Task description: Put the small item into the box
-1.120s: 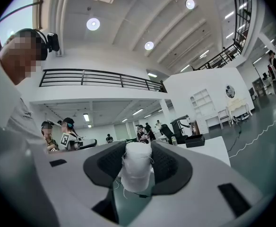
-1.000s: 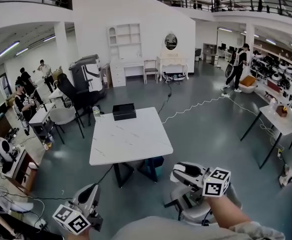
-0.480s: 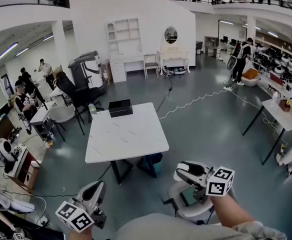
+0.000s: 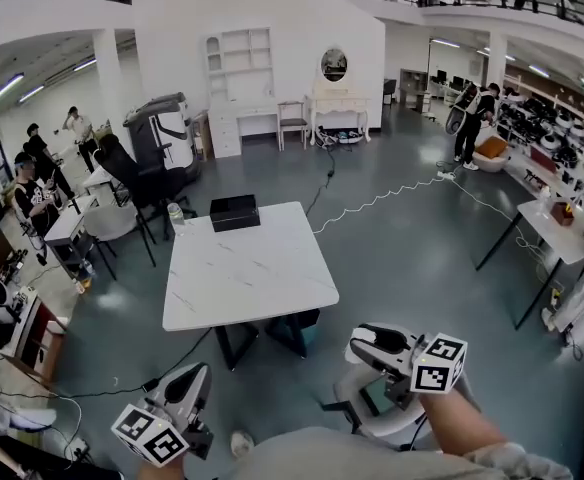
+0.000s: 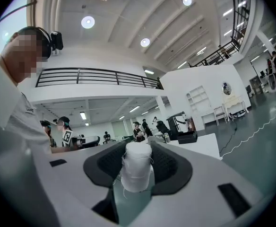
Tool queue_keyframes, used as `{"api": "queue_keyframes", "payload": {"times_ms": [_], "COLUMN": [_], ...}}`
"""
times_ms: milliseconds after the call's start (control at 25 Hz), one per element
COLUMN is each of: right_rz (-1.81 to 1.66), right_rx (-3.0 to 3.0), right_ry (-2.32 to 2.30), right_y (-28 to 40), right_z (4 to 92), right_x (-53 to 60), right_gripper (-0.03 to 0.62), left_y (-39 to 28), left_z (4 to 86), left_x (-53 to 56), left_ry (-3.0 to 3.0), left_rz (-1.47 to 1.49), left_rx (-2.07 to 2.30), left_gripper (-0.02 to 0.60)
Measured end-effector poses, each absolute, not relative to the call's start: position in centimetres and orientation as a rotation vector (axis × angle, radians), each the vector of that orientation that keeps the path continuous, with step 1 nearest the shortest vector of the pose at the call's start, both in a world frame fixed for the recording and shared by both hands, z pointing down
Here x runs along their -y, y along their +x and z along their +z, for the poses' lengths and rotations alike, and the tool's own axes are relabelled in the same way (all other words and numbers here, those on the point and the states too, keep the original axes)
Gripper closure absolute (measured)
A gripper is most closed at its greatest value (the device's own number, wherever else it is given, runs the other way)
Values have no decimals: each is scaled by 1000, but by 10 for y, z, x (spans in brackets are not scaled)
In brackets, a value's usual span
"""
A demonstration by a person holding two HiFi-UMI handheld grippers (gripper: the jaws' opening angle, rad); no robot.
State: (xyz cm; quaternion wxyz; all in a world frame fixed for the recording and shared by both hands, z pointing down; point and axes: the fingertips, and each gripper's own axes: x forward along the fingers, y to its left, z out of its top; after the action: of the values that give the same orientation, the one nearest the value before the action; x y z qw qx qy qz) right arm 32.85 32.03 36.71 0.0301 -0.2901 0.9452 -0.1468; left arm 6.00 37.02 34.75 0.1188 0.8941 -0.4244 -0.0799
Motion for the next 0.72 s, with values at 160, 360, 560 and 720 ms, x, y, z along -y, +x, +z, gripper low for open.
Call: {"api": "queue_keyframes", "payload": {"times_ms": [160,360,560,720], "right_rz": [-432,-441,-443,-445], "right_rx": [-2896,-2851,-2829,-2822], "right_ry": [-950,-1035,-1082,-1107], "right_y": [297,252,194,153], "right_z": [363,357,351,347], "right_x": [-298,-257,-215,-181], "right_gripper": [434,434,434,434], "left_y": [27,-25,-85,-130], "left_z": [354,356,352,354], "left_x": [-338,-288,-243,-209], "left_ry": [2651,2672,2703,2707], "left_rz": [-244,-258,-244,-252], "left_rx": [1176,1104,1065,1049], "left_gripper": [577,577,577,577]}}
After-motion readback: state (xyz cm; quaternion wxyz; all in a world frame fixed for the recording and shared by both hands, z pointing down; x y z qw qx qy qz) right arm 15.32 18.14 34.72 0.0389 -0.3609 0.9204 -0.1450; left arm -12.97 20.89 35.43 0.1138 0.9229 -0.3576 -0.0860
